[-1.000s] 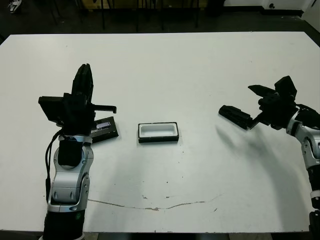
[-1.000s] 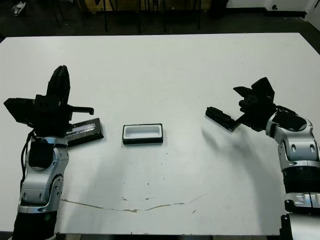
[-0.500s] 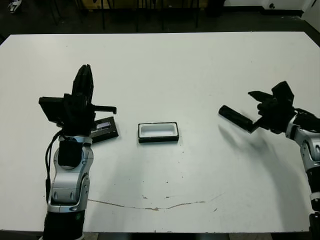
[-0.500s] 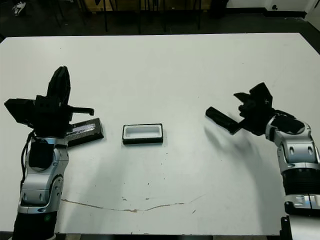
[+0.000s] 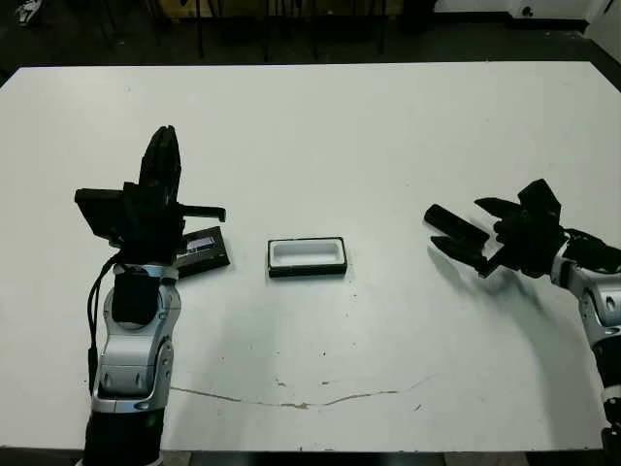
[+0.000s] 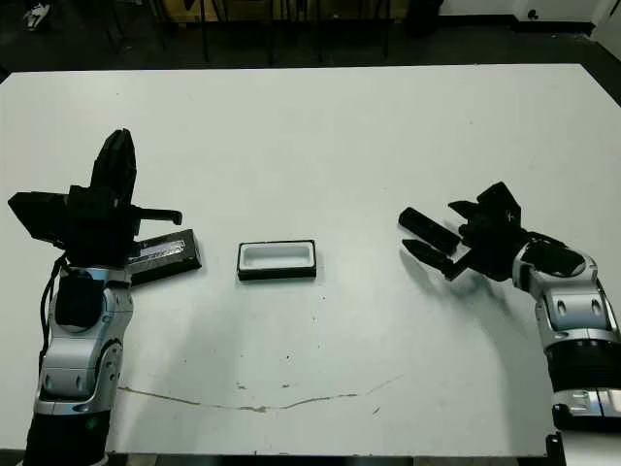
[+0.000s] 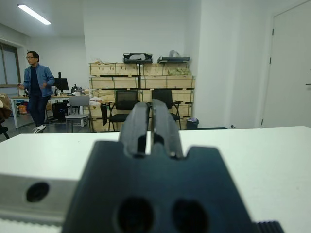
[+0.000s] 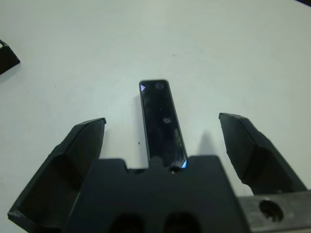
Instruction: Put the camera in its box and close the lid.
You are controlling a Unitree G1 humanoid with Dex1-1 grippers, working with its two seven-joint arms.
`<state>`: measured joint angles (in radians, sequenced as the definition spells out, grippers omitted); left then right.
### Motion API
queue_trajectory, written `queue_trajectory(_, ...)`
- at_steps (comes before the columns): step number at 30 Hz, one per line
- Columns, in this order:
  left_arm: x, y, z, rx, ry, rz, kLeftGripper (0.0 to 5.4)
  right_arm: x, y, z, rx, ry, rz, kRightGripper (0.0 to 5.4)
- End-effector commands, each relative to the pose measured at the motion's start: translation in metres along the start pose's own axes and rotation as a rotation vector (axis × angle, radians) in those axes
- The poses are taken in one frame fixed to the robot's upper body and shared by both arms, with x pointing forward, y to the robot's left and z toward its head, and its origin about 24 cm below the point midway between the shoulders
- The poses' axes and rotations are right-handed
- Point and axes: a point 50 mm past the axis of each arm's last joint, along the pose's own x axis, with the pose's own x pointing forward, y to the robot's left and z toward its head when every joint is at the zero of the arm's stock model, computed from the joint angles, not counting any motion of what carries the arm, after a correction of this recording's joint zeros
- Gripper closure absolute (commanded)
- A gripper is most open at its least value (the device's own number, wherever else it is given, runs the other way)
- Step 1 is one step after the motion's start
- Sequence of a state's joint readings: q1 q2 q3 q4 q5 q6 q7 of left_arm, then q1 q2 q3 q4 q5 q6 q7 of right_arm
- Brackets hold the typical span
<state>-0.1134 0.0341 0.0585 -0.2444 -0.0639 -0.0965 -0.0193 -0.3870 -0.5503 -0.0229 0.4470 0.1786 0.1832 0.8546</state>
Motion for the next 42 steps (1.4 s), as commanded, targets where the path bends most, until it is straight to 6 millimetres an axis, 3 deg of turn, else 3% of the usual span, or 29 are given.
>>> queue_trajectory(1, -0.004, 0.002, -0.007, 0.005, 0.039, 0.002, 5.4, 0.0, 0.006, -0.013, 0.039, 0.021, 0.001, 0.02)
queue_trajectory(10, -0.004, 0.002, -0.007, 0.003, 0.041, 0.003, 5.4, 0.003, 0.015, -0.02, 0.072, 0.052, -0.012, 0.02)
queue_trajectory(13, -0.004, 0.003, -0.007, -0.002, 0.04, 0.001, 5.4, 0.004, 0.017, -0.021, 0.088, 0.06, -0.03, 0.33)
queue_trajectory(22, -0.004, 0.001, -0.007, -0.007, 0.042, -0.003, 5.4, 0.006, 0.02, -0.009, 0.03, 0.041, -0.046, 1.95)
queue_trajectory(34, -0.003, 0.002, -0.007, 0.003, 0.033, -0.003, 5.4, 0.002, 0.014, 0.022, -0.133, 0.097, 0.093, 4.12)
queue_trajectory(42, -0.003, 0.002, -0.006, -0.002, 0.033, -0.004, 5.4, 0.001, 0.017, 0.029, -0.146, 0.096, 0.137, 5.39)
